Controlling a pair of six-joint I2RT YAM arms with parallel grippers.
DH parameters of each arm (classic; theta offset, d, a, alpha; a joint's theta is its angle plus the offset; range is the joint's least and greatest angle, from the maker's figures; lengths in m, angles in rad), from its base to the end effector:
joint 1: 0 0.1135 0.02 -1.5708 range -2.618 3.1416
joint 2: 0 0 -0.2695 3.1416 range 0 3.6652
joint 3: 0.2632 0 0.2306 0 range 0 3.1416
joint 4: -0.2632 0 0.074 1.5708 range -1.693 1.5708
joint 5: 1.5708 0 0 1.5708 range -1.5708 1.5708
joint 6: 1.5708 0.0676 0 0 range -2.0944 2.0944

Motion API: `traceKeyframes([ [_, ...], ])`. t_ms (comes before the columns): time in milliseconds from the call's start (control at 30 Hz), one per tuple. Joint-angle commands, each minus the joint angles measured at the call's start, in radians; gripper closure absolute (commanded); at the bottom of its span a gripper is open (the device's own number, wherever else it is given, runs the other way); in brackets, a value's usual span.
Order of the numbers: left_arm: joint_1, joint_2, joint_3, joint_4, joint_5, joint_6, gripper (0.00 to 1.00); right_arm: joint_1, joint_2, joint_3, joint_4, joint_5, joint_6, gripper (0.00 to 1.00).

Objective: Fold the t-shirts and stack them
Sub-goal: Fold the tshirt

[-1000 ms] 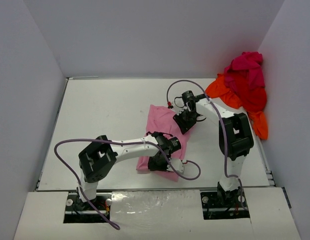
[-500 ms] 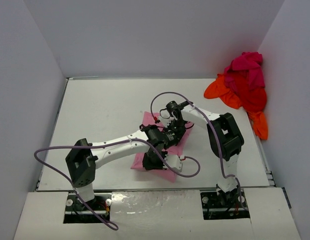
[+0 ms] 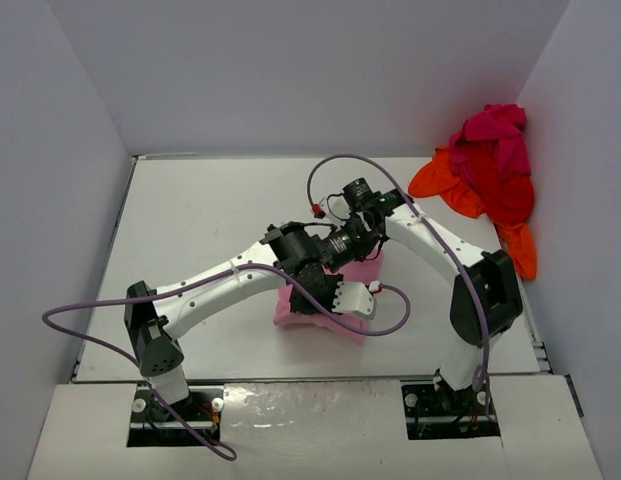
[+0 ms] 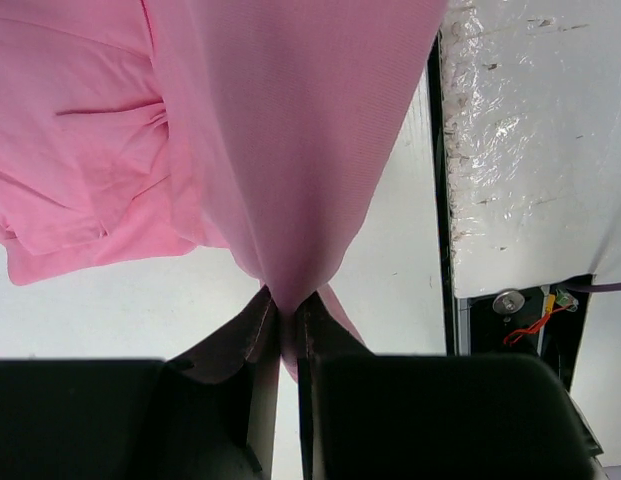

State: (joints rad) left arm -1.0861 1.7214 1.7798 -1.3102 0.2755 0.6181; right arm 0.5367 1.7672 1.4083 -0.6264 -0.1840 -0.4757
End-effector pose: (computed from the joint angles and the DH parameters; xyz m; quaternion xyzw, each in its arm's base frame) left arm 0.1341 -0.2942 0.3208 0.7504 0.6275 -0.1684 0.1216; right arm 0.3200 0.2048 0.2387 -0.4854 0.8210 0.0967 0.2846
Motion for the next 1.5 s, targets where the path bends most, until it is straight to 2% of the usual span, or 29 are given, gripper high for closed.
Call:
traceKeyframes([
  [0,0.006,-0.025,0.027,-0.114,0.03,0.013,1.0,-0.002,-0.134,0.02,0.027,0.003,0.026,0.71],
  [267,0.017,-0.005,0.044,-0.104,-0.025,0.046,1.0,-0.014,-0.188,-0.002,0.099,0.077,0.043,0.72],
  [533,0.085,0.102,0.132,-0.009,-0.05,0.092,1.0,-0.031,-0.255,-0.038,0.172,0.148,0.07,0.73],
  [800,0.12,0.192,0.199,0.062,-0.083,0.133,1.0,-0.109,-0.339,-0.061,0.3,0.247,0.127,0.72],
  [1100,0.151,0.25,0.269,0.089,-0.083,0.163,1.0,-0.138,-0.354,-0.077,0.378,0.366,0.147,0.73],
  [1467,0.247,0.331,0.373,0.098,-0.036,0.203,1.0,-0.152,-0.341,-0.088,0.382,0.353,0.154,0.73],
])
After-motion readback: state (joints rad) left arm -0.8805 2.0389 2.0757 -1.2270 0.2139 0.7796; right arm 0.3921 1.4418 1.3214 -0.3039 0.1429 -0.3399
